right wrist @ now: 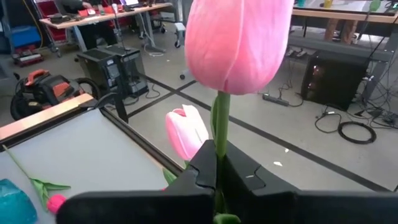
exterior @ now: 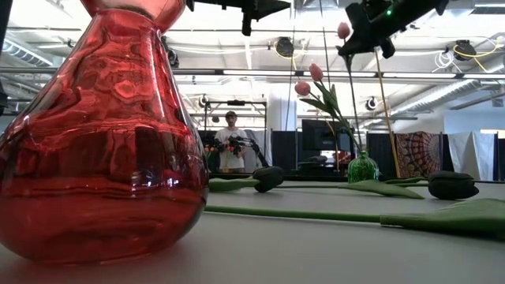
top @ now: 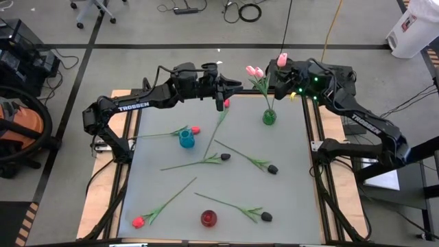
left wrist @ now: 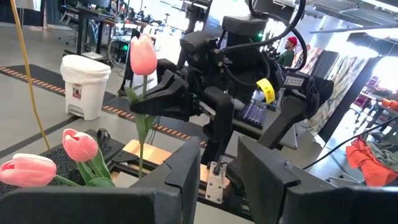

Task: Sort flowers into vase by color
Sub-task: Put the pink flower into the green vase, then put the top left red flower into the blue vase

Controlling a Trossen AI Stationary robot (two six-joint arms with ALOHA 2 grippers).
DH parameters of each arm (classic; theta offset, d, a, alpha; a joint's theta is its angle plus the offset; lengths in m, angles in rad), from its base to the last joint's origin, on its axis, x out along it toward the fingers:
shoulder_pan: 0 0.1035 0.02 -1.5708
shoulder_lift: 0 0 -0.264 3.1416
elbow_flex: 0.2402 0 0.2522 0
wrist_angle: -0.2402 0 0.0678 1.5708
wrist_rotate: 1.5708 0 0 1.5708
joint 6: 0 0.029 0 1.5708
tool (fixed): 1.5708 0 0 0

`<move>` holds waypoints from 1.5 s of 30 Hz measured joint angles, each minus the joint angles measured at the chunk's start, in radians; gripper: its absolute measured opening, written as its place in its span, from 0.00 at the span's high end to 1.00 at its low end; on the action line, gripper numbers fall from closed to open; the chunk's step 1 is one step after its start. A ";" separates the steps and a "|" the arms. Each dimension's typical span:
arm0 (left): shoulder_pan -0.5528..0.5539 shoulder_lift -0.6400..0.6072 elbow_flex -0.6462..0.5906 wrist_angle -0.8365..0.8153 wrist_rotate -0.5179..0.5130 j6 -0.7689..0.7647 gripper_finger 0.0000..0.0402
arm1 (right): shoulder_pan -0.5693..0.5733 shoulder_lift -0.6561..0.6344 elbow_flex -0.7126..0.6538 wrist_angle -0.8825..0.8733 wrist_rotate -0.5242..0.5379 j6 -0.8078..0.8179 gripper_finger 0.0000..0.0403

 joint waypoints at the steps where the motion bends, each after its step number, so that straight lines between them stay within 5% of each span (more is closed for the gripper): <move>1: 0.000 0.000 0.000 0.000 0.000 0.000 0.72 | 0.000 0.004 0.000 0.002 -0.005 0.000 1.00; 20: 0.000 0.000 0.000 -0.004 0.000 0.007 0.72 | 0.000 0.021 0.000 -0.021 -0.012 -0.024 0.97; 45: 0.000 0.000 0.000 -0.003 -0.001 -0.002 0.72 | 0.005 -0.032 0.000 -0.198 -0.016 -0.024 0.45</move>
